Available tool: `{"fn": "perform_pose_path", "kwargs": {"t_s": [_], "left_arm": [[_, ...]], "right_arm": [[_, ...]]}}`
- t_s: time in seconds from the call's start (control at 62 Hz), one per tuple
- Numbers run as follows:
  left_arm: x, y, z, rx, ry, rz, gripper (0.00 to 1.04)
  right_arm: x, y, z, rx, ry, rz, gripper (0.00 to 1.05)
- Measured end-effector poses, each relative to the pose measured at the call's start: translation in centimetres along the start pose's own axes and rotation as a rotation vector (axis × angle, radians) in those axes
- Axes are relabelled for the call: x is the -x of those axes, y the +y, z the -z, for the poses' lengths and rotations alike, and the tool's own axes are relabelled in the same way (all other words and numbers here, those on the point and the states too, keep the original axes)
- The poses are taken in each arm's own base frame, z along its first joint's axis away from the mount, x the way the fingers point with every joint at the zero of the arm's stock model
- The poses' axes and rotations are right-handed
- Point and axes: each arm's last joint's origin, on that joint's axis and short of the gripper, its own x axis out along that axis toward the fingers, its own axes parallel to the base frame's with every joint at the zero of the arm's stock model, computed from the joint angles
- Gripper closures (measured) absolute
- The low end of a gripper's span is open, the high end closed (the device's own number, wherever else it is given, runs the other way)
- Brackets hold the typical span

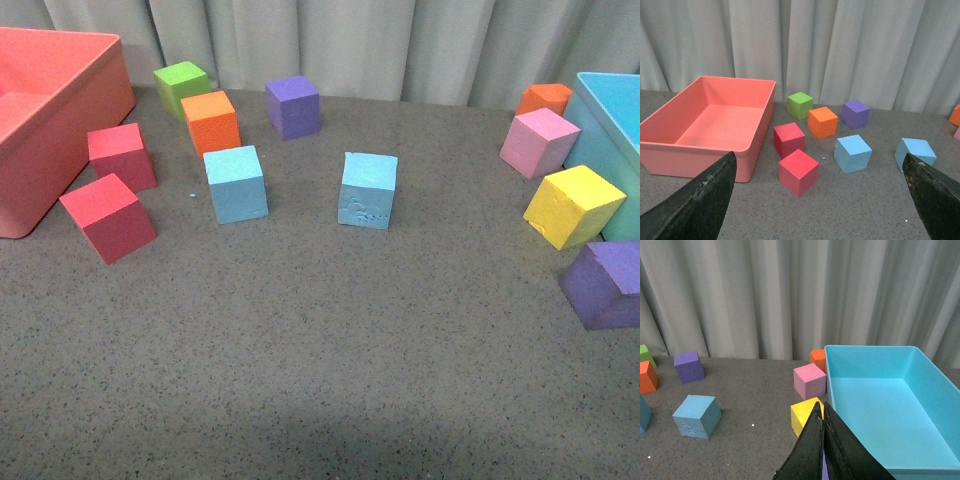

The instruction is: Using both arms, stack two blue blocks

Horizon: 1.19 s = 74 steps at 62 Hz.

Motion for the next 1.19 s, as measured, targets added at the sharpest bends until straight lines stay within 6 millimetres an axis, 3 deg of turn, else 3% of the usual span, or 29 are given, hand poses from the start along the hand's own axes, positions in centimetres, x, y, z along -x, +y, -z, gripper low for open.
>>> {"fn": "perform_pose_path", "kwargs": {"t_s": [0.21, 0.226, 1.194], "left_arm": [[0.0, 0.0, 0.0, 0.000, 0.000, 0.000, 0.07], [0.0, 0.0, 0.0, 0.000, 0.000, 0.000, 0.07], [0.0, 0.0, 0.0, 0.000, 0.000, 0.000, 0.07]], "right_arm": [[1.5, 0.0, -0.2, 0.000, -0.006, 0.000, 1.04], [2.6, 0.0, -0.4, 0.000, -0.014, 0.000, 1.04], [5.7, 0.0, -0.2, 0.000, -0.017, -0.003, 1.04]]}}
